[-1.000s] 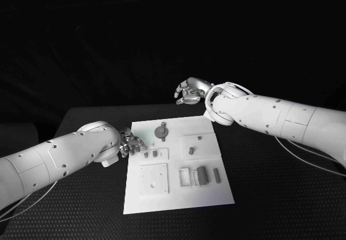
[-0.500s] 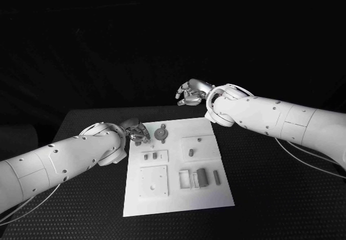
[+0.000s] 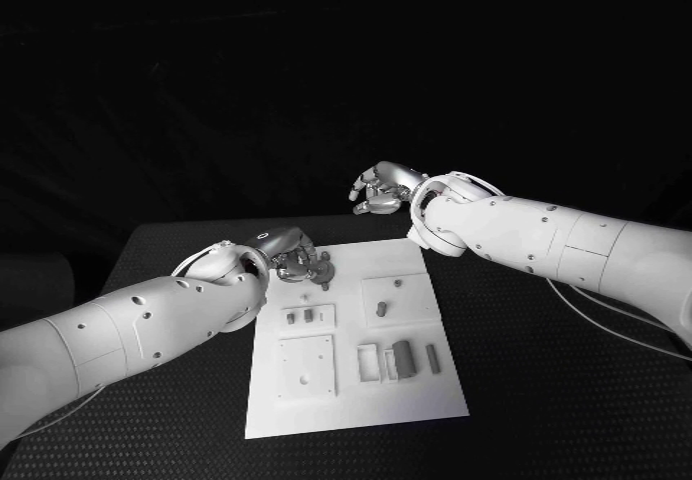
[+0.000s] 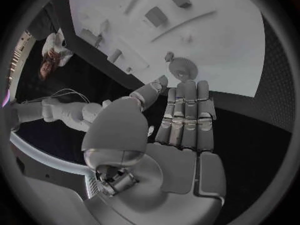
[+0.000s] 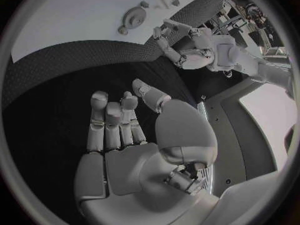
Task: Assemble the parts on the task board
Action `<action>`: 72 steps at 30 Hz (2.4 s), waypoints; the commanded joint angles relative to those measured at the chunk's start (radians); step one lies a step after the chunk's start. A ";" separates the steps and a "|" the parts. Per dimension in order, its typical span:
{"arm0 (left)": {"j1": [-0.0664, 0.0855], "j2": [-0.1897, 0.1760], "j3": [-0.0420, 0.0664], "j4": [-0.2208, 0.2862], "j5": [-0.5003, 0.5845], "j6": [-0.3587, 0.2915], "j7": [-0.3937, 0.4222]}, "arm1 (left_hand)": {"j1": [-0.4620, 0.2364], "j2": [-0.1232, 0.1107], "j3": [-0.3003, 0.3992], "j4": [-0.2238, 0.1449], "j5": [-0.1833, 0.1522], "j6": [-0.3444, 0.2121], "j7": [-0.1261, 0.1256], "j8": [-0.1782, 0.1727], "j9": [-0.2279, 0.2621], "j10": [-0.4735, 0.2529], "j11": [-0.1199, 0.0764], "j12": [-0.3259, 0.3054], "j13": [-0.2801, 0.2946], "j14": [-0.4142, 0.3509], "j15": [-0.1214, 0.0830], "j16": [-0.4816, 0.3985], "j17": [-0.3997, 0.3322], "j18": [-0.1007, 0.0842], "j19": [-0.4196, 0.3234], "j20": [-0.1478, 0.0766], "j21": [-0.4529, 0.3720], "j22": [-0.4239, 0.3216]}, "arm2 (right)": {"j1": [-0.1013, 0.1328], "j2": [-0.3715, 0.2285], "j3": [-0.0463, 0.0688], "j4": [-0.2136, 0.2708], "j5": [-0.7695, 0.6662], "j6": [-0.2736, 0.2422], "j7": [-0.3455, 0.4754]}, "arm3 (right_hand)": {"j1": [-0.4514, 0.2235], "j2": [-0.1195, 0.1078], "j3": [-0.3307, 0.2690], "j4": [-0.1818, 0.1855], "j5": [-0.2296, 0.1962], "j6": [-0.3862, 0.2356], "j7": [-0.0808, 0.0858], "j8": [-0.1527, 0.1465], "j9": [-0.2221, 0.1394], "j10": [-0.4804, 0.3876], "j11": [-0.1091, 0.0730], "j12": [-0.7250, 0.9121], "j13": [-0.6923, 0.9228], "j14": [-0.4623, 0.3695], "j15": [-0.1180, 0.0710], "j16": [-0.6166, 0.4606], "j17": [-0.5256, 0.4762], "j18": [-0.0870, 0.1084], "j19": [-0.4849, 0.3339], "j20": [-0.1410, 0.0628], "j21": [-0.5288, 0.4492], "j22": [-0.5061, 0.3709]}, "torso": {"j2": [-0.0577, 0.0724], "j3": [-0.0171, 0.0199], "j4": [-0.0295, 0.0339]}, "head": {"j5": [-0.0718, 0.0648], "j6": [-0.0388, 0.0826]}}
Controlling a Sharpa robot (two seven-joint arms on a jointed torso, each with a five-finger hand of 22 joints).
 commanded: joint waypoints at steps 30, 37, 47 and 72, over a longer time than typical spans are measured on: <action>-0.062 0.085 0.001 -0.097 -0.168 0.066 0.016 | 0.032 0.000 -0.023 0.002 -0.005 -0.005 -0.001 -0.025 -0.061 0.022 -0.017 -0.072 -0.056 0.089 -0.039 0.144 0.118 0.026 0.113 -0.040 0.082 0.111 | 0.000 0.007 0.001 0.003 0.002 0.002 0.012 | 0.000 -0.006 0.004 -0.001 0.002 0.106 0.014 -0.007 -0.001 -0.090 0.005 -0.006 0.001 -0.003 0.007 -0.007 0.002 0.012 -0.003 0.004 -0.006 0.014 | 0.000 -0.0007 0.0013 | -0.014 0.000; -0.062 0.086 0.001 -0.092 -0.168 0.079 0.025 | 0.030 0.008 -0.023 0.003 -0.005 0.005 -0.004 -0.020 -0.064 0.032 -0.021 -0.071 -0.055 0.105 -0.044 0.164 0.120 0.031 0.131 -0.045 0.098 0.118 | 0.000 0.008 0.001 0.003 0.001 0.004 0.012 | 0.001 -0.006 0.004 -0.001 0.002 0.107 0.014 -0.007 -0.001 -0.090 0.005 -0.006 0.001 -0.002 0.007 -0.007 0.002 0.012 -0.003 0.004 -0.006 0.014 | 0.000 -0.0008 0.0011 | -0.014 0.000; -0.062 0.087 0.001 -0.083 -0.168 0.090 0.044 | 0.022 0.015 -0.032 0.002 -0.006 0.034 -0.006 -0.006 -0.067 0.068 -0.031 -0.064 -0.049 0.135 -0.054 0.209 0.121 0.041 0.161 -0.055 0.143 0.121 | 0.000 0.008 0.001 0.003 0.001 0.006 0.011 | 0.001 -0.005 0.004 -0.001 0.002 0.108 0.014 -0.007 0.000 -0.090 0.005 -0.006 0.001 -0.002 0.007 -0.006 0.002 0.012 -0.003 0.004 -0.005 0.014 | 0.000 -0.0006 0.0012 | -0.014 -0.001; -0.073 0.106 -0.002 -0.112 -0.168 0.115 0.033 | 0.019 0.022 -0.032 0.003 -0.007 0.052 -0.002 0.002 -0.070 0.093 -0.035 -0.061 -0.043 0.144 -0.059 0.237 0.112 0.046 0.168 -0.059 0.174 0.119 | 0.000 0.011 0.001 0.003 0.001 0.008 0.011 | 0.001 -0.004 0.004 -0.001 0.002 0.110 0.014 -0.007 0.001 -0.089 0.005 -0.005 0.002 -0.001 0.007 -0.005 0.003 0.012 -0.002 0.004 -0.005 0.015 | 0.000 -0.0006 0.0009 | -0.017 -0.004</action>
